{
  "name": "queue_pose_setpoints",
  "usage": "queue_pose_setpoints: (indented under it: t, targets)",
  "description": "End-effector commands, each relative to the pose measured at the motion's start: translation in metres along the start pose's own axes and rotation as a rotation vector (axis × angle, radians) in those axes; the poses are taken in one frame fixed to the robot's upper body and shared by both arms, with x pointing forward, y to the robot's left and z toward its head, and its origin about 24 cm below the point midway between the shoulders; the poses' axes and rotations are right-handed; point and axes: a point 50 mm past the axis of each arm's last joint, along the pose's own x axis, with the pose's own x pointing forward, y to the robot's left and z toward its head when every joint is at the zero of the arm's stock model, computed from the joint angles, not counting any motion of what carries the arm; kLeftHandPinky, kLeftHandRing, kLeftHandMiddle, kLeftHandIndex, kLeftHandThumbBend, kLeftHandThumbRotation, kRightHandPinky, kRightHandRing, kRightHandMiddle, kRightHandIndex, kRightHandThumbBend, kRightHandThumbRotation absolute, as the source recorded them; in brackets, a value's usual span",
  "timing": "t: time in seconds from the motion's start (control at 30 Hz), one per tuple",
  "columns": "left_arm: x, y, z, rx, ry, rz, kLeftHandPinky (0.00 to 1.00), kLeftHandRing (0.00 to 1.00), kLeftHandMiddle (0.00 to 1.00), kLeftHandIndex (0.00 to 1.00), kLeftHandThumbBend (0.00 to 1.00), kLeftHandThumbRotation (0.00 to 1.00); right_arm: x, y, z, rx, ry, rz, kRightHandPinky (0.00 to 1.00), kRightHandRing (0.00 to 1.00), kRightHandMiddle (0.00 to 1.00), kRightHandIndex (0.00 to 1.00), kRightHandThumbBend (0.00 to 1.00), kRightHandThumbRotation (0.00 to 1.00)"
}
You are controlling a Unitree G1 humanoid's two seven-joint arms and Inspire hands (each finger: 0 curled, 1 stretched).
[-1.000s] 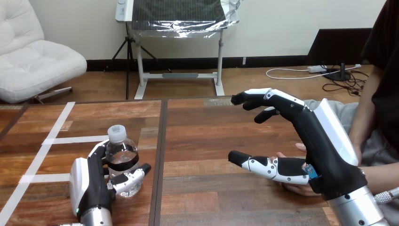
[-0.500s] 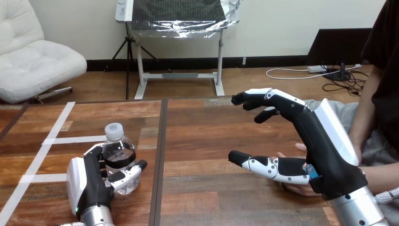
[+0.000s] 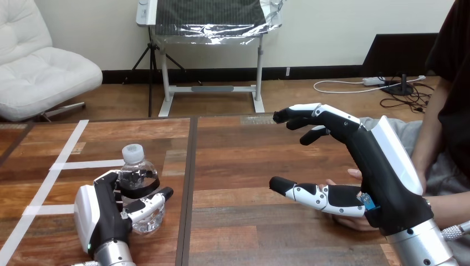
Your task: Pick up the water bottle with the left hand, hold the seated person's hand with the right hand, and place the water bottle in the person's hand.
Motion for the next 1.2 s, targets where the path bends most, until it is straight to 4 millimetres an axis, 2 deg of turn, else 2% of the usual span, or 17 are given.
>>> queue_pose_setpoints:
  t: [0.0, 1.17]
  targets:
    - [0.0141, -0.0030, 0.0247, -0.028, -0.103, 0.012, 0.38, 0.42, 0.45, 0.45, 0.73, 0.00, 0.0086, -0.0060, 0.0120, -0.006, -0.075, -0.027, 0.57, 0.70, 0.75, 0.69, 0.68, 0.00]
    - [0.0056, -0.0017, 0.0309, -0.136, -0.181, 0.018, 0.39, 0.41, 0.45, 0.44, 0.74, 0.00, 0.0084, -0.0060, 0.0120, -0.017, -0.066, -0.020, 0.56, 0.71, 0.76, 0.70, 0.68, 0.00]
